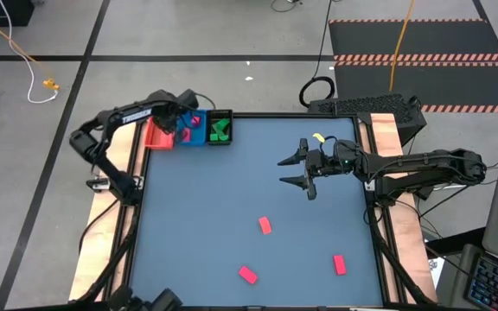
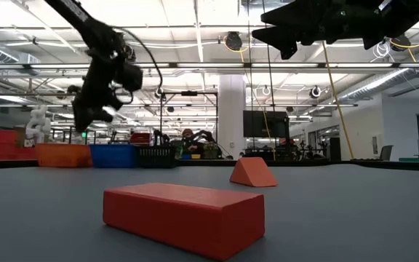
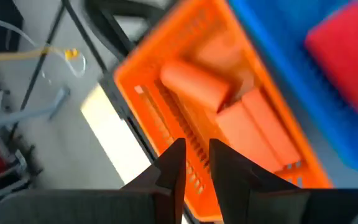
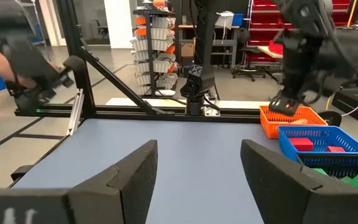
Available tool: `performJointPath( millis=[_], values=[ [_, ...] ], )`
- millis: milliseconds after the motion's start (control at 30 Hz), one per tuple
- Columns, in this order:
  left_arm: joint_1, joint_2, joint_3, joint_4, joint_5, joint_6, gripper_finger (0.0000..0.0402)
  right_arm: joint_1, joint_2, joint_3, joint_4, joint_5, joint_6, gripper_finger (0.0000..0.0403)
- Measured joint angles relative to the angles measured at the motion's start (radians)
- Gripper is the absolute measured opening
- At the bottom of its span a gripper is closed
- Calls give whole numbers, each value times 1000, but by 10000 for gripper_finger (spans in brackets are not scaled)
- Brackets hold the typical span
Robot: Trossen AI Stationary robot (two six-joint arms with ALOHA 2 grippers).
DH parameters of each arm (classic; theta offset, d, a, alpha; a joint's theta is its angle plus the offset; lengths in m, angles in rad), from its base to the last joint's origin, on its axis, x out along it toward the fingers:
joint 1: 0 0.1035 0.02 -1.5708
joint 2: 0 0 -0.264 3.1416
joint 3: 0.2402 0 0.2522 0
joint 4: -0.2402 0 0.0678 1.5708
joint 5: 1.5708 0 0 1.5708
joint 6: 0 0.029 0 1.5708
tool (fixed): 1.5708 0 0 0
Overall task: Sort & place blocks by color
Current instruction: Adjust the orange bin
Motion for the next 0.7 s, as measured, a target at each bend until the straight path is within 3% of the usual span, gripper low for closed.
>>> performJointPath(
  millis=[100, 300, 500, 700],
  values=[
    [-19, -81, 9, 29, 40, 0, 74, 0, 0, 0, 0, 0, 0, 226],
    [-59, -293, -70, 243, 278, 18, 74, 0, 0, 0, -1, 0, 0, 226],
    [-121, -513, -301, 584, 523, -42, 74, 0, 0, 0, -41, -1, 13, 226],
    [-230, -621, -534, 668, 558, -188, 74, 0, 0, 0, -45, -1, 13, 226]
  ],
)
